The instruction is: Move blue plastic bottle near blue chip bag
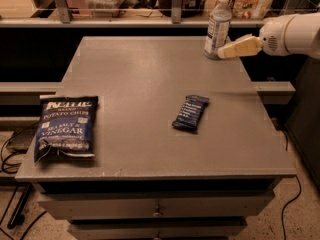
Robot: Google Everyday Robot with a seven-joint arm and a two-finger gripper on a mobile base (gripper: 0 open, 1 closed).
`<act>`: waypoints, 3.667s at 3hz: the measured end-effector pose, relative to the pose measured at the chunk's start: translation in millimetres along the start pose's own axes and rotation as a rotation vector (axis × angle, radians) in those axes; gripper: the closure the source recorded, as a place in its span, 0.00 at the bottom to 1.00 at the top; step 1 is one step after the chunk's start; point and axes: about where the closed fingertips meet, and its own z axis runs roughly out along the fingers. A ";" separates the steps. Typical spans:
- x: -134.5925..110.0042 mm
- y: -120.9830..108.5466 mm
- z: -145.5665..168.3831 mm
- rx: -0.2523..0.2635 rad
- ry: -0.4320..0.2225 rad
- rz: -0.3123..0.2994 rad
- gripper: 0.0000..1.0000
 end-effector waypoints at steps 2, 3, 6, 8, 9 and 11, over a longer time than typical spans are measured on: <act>6.4 -22.3 57.8 -0.037 -0.023 0.051 0.00; 0.2 -28.6 77.4 -0.058 -0.035 0.048 0.00; -22.9 -28.5 126.3 -0.153 -0.121 0.060 0.18; -47.2 -3.0 120.2 -0.231 -0.169 -0.003 0.64; -62.9 23.9 96.9 -0.284 -0.169 -0.058 0.88; -84.2 116.5 27.4 -0.447 -0.103 -0.106 1.00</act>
Offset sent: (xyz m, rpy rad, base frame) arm 0.0880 0.0102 -0.0267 0.0792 0.0201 0.0396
